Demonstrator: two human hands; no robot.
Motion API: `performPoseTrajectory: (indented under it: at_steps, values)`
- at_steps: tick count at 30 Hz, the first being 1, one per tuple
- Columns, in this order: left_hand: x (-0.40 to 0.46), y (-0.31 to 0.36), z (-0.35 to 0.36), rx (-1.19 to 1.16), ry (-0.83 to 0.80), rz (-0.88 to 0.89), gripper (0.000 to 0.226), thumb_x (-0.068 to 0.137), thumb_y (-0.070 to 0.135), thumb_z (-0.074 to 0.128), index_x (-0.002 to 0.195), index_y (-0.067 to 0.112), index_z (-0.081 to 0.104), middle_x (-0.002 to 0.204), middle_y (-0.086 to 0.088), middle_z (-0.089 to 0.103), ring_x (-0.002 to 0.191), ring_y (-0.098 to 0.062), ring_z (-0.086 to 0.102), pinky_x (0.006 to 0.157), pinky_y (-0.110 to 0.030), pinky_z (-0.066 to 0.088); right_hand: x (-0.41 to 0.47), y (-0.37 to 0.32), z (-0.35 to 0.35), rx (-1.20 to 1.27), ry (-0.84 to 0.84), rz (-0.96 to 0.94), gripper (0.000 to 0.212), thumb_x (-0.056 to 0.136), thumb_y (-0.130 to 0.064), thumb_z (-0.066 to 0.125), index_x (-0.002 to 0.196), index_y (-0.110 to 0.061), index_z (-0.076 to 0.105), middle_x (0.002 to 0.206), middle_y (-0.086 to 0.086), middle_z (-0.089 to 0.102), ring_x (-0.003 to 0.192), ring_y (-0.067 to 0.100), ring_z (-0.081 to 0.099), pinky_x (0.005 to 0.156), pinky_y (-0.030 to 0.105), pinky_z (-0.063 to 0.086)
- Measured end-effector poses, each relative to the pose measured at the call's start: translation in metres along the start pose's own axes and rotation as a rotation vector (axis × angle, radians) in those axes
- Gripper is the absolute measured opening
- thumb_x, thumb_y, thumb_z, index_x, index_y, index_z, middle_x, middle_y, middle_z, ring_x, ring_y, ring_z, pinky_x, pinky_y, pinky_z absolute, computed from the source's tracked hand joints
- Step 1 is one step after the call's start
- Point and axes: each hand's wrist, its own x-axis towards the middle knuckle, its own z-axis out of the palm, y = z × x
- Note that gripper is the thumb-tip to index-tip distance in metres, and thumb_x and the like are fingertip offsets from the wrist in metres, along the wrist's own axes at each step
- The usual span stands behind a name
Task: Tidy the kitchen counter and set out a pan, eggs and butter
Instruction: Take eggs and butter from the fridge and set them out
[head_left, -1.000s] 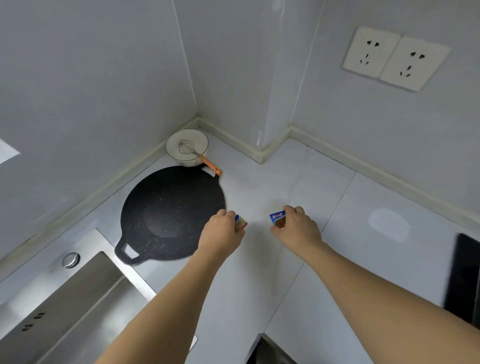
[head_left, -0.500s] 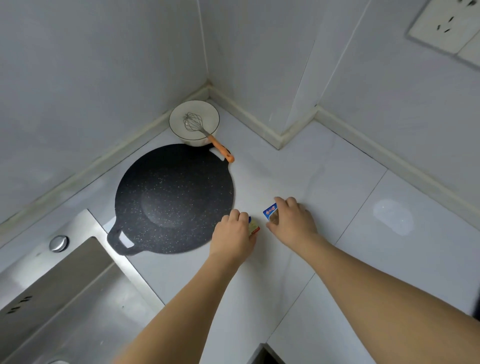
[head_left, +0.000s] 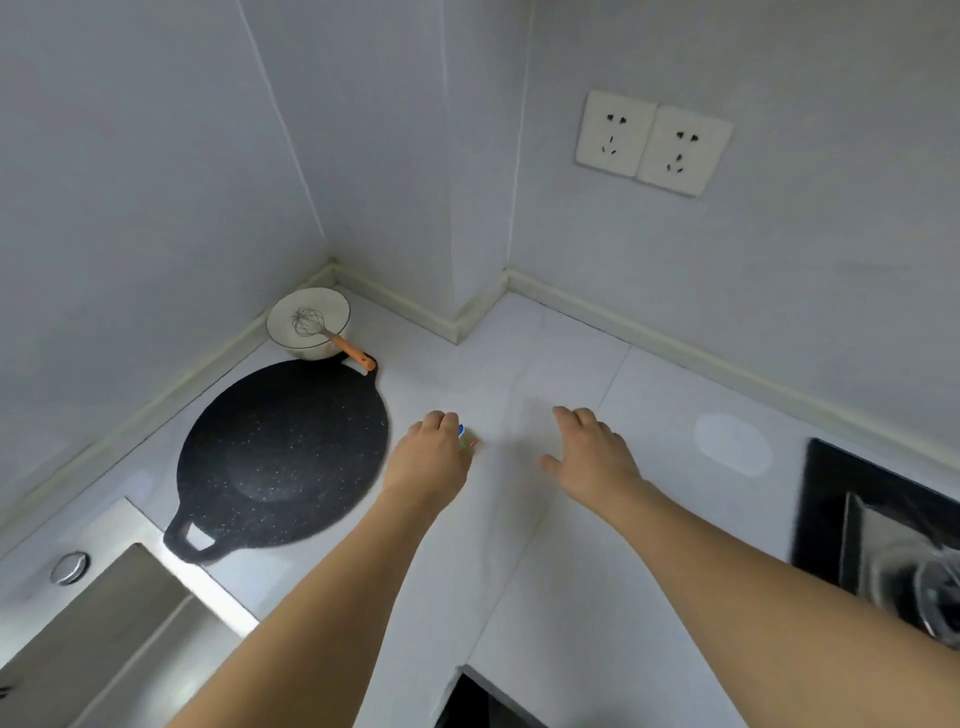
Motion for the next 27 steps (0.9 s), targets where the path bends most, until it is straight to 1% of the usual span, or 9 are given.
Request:
performPoseTrajectory:
  at_steps: [2, 6, 9, 11, 13, 16, 20, 24, 27]
  values:
    - [-0.005, 0.031, -0.006, 0.015, 0.014, 0.064, 0.045, 0.100, 0.036, 0.041, 0.137, 0.010, 0.041, 0.138, -0.005, 0.045, 0.121, -0.026, 0.046, 0.092, -0.036, 0.043, -0.026, 0.028, -0.011, 0.029, 0.037, 0.056, 0.067, 0.094, -0.041, 0.051, 0.148, -0.014, 0.024, 0.141, 0.008, 0.038, 0.124, 0.028, 0.045, 0.101, 0.038, 0.039]
    - [-0.017, 0.095, -0.010, 0.060, 0.032, 0.183, 0.041, 0.101, 0.035, 0.040, 0.133, 0.008, 0.042, 0.136, -0.006, 0.046, 0.122, -0.026, 0.045, 0.089, -0.036, 0.042, -0.078, 0.079, -0.024, 0.093, 0.095, 0.162, 0.068, 0.094, -0.040, 0.050, 0.150, -0.015, 0.022, 0.145, 0.008, 0.035, 0.127, 0.027, 0.043, 0.102, 0.037, 0.039]
    - [-0.028, 0.150, -0.004, 0.070, 0.007, 0.309, 0.044, 0.102, 0.034, 0.039, 0.139, 0.010, 0.038, 0.143, -0.005, 0.041, 0.127, -0.025, 0.042, 0.094, -0.037, 0.042, -0.120, 0.120, -0.029, 0.134, 0.141, 0.250, 0.067, 0.095, -0.042, 0.049, 0.150, -0.014, 0.023, 0.146, 0.008, 0.034, 0.126, 0.026, 0.044, 0.100, 0.037, 0.041]
    - [-0.035, 0.200, 0.006, 0.113, -0.027, 0.459, 0.047, 0.102, 0.034, 0.037, 0.144, 0.012, 0.034, 0.148, -0.003, 0.037, 0.130, -0.023, 0.040, 0.098, -0.036, 0.040, -0.159, 0.153, -0.037, 0.161, 0.199, 0.363, 0.067, 0.095, -0.042, 0.049, 0.150, -0.014, 0.024, 0.147, 0.008, 0.034, 0.126, 0.027, 0.044, 0.100, 0.037, 0.042]
    - [-0.037, 0.219, 0.008, 0.117, -0.038, 0.504, 0.047, 0.103, 0.033, 0.037, 0.145, 0.014, 0.033, 0.149, -0.001, 0.035, 0.132, -0.022, 0.039, 0.099, -0.035, 0.039, -0.172, 0.164, -0.045, 0.162, 0.233, 0.389, 0.066, 0.094, -0.042, 0.051, 0.148, -0.013, 0.027, 0.146, 0.009, 0.036, 0.128, 0.028, 0.044, 0.100, 0.039, 0.042]
    - [-0.049, 0.287, 0.020, 0.149, -0.076, 0.724, 0.048, 0.103, 0.032, 0.037, 0.147, 0.014, 0.031, 0.151, -0.002, 0.033, 0.133, -0.022, 0.038, 0.102, -0.034, 0.037, -0.224, 0.201, -0.057, 0.183, 0.317, 0.557, 0.065, 0.092, -0.040, 0.054, 0.146, -0.013, 0.031, 0.145, 0.009, 0.038, 0.130, 0.029, 0.041, 0.103, 0.040, 0.041]
    - [-0.081, 0.373, 0.033, 0.069, -0.125, 0.976, 0.045, 0.101, 0.029, 0.042, 0.145, 0.015, 0.038, 0.147, -0.005, 0.041, 0.129, -0.023, 0.042, 0.104, -0.034, 0.040, -0.296, 0.240, -0.065, 0.189, 0.403, 0.756, 0.056, 0.090, -0.037, 0.054, 0.141, -0.016, 0.039, 0.138, 0.006, 0.044, 0.122, 0.026, 0.048, 0.100, 0.037, 0.041]
    - [-0.123, 0.437, 0.043, 0.085, -0.162, 1.154, 0.046, 0.101, 0.030, 0.044, 0.144, 0.015, 0.039, 0.147, -0.005, 0.041, 0.129, -0.025, 0.043, 0.104, -0.040, 0.041, -0.362, 0.261, -0.065, 0.205, 0.433, 0.911, 0.064, 0.093, -0.039, 0.053, 0.147, -0.015, 0.028, 0.143, 0.008, 0.038, 0.124, 0.028, 0.046, 0.099, 0.040, 0.042]
    - [-0.167, 0.484, 0.052, 0.108, -0.173, 1.279, 0.048, 0.101, 0.029, 0.043, 0.145, 0.013, 0.037, 0.149, -0.006, 0.039, 0.130, -0.025, 0.043, 0.104, -0.041, 0.041, -0.422, 0.277, -0.057, 0.192, 0.471, 1.021, 0.064, 0.093, -0.041, 0.053, 0.146, -0.016, 0.030, 0.142, 0.006, 0.039, 0.125, 0.027, 0.046, 0.101, 0.041, 0.042]
